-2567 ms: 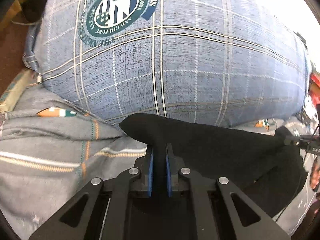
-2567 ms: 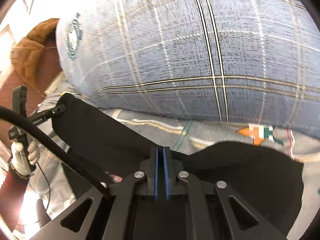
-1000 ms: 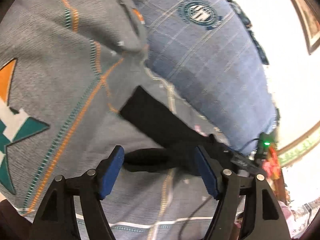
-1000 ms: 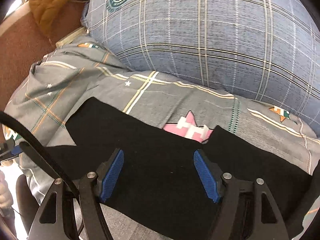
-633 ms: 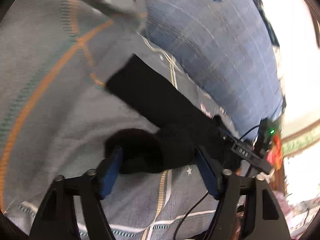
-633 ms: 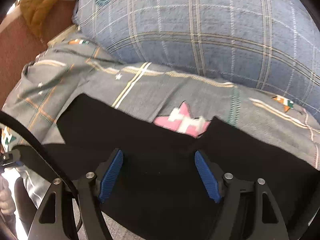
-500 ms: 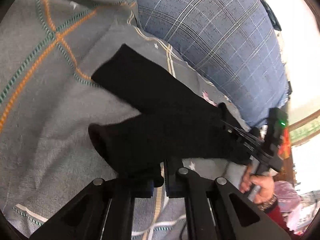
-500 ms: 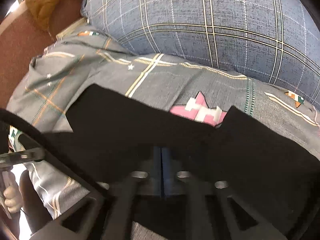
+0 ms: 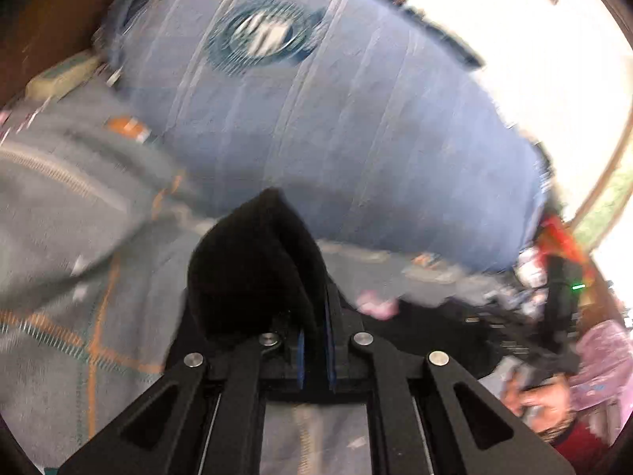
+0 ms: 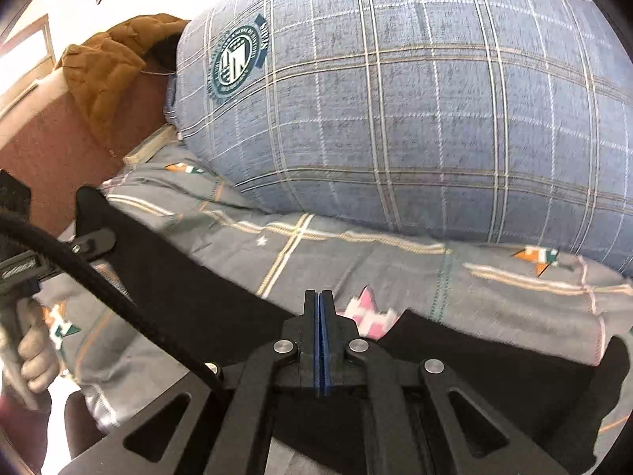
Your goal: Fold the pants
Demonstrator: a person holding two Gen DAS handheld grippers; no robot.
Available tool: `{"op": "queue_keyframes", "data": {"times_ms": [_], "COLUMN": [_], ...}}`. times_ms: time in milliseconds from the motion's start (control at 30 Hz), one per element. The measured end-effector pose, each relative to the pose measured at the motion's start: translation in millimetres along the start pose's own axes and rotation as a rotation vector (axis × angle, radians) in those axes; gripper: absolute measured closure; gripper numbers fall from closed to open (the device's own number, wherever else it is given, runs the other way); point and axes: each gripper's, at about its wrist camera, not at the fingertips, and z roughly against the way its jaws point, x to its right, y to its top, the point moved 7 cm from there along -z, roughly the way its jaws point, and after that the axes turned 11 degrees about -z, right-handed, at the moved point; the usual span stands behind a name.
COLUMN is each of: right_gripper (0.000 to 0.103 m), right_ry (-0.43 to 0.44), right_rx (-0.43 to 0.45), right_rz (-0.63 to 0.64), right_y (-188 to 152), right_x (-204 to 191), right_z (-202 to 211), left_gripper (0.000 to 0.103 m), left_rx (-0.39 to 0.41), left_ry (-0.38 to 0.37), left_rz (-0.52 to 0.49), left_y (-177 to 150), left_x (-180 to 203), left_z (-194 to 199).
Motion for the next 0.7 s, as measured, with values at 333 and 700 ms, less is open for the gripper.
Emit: {"op": "queue_keyframes", "data": {"times_ms": [333,700], "right_gripper": [0.028,0.028], "right_ry": [-0.085,0.161], "right_rx": [-0.113,-0.265], "right_rz": [0.121,0.211], "right_y": [-54,-42], "right_x": [6,-84], "right_z": [-43,-102], "left_gripper": [0.069,0.064], "left_rx": [-0.154,-0.061], "left_ry": [0.109,0.129], "left_rz": [0.163,0.289], "left_y": [-122,-163], "left_x": [-78,-93], "left_z": [-13,46]}}
